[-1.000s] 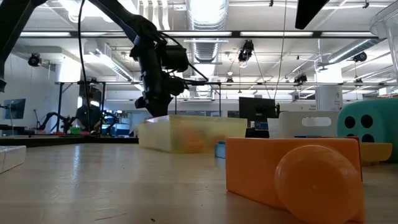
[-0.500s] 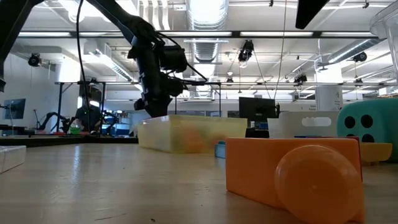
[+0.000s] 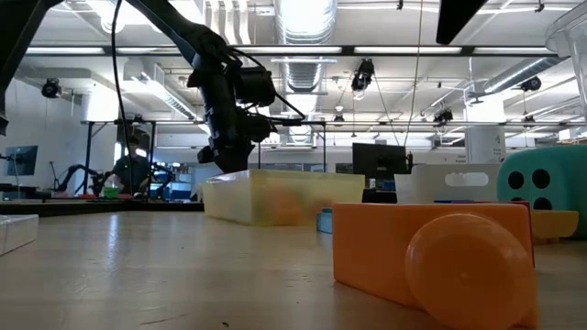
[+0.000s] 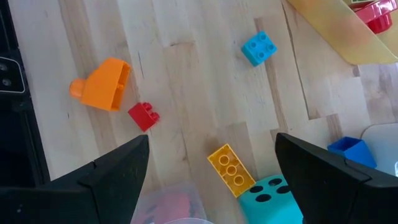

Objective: Pick & Place Toys
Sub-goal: Put the red game piece into the yellow bin, then put the blue dice into the transparent bin

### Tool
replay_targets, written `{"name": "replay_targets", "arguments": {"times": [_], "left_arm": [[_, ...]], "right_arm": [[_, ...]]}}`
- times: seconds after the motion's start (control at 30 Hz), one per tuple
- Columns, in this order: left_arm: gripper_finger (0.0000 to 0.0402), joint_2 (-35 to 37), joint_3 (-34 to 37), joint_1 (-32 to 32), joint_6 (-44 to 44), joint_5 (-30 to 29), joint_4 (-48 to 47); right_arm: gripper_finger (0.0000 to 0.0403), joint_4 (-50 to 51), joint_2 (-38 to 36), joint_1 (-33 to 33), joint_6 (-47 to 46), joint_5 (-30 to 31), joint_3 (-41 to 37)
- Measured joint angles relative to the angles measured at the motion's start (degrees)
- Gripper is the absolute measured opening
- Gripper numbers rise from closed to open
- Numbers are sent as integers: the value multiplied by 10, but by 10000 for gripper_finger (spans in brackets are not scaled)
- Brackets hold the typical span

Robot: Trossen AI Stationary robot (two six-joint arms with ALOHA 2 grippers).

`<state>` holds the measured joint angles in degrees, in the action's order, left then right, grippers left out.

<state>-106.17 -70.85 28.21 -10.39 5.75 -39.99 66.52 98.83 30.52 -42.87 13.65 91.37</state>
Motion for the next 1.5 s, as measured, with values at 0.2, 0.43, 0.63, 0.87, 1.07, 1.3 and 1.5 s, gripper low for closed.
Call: {"name": "replay_targets", "arguments": {"times": [0.2, 0.43, 0.63, 0.87, 1.07, 1.3, 1.5], "left_arm": [[14, 0, 0, 0, -2, -1, 1], [16, 0, 1, -1, -1, -2, 1], [26, 0, 1, -1, -1, -2, 1], [121, -4, 5, -1, 2, -12, -4], [200, -1, 4, -1, 2, -8, -3], [238, 0, 3, -1, 1, -4, -3], [240, 5, 3, -1, 1, -2, -7]], "right_arm": [[343, 0, 0, 0, -2, 0, -8], [343, -3, 0, 0, -2, 0, -24], [343, -9, 0, 0, -2, 0, -28], [343, -11, 0, 0, -2, -2, -28], [343, -13, 0, 0, -2, -2, -28], [343, -15, 0, 0, -2, -2, -28], [343, -16, 0, 0, -2, -3, -28]]}}
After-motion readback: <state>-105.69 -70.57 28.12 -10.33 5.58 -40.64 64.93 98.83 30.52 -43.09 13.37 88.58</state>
